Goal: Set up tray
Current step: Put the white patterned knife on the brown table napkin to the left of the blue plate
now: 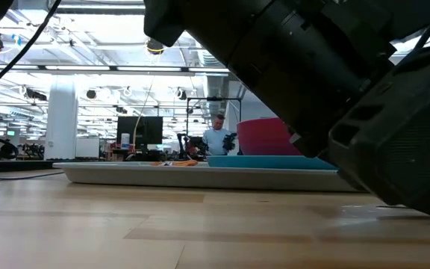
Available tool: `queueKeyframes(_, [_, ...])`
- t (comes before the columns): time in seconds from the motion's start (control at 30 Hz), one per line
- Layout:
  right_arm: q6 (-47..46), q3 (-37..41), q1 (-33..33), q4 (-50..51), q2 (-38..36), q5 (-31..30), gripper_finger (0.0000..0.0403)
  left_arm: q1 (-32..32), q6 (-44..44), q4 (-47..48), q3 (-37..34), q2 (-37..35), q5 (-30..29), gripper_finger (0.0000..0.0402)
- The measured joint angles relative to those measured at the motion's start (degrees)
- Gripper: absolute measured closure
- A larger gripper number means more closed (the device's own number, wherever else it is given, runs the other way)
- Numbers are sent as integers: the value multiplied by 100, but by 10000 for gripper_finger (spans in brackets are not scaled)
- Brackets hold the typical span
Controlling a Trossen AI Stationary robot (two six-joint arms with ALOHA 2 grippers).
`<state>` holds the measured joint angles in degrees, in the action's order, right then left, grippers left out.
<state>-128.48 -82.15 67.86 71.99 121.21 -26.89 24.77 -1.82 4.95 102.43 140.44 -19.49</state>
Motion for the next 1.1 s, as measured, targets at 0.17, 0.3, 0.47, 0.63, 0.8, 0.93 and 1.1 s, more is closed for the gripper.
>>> queueKeyframes(0.17, [-53, 0, 143, 289, 0, 25, 403, 0, -103, 42, -2, 4, -3, 267])
queueKeyframes(0.3, [-54, 0, 227, 252, 0, 108, 403, 0, -173, 52, -5, 7, 3, 267])
queueKeyframes(0.47, [-53, 422, 376, -94, 0, -147, 403, 0, -247, 59, -9, 9, 15, 267])
queueKeyframes(0.63, [-77, 1015, 474, -840, -46, -285, 403, -2, -258, 66, -11, 9, 15, 267])
queueKeyframes(0.8, [-87, 1085, 474, -880, -44, -319, 403, -17, -367, 70, -13, 9, 22, 267])
queueKeyframes(0.93, [-36, 820, 513, -397, 19, -481, 403, -46, -510, 70, -13, 9, 59, 267])
queueKeyframes(1.1, [-16, 671, 463, 509, 2, -558, 403, -75, -576, 57, -15, 11, 89, 267])
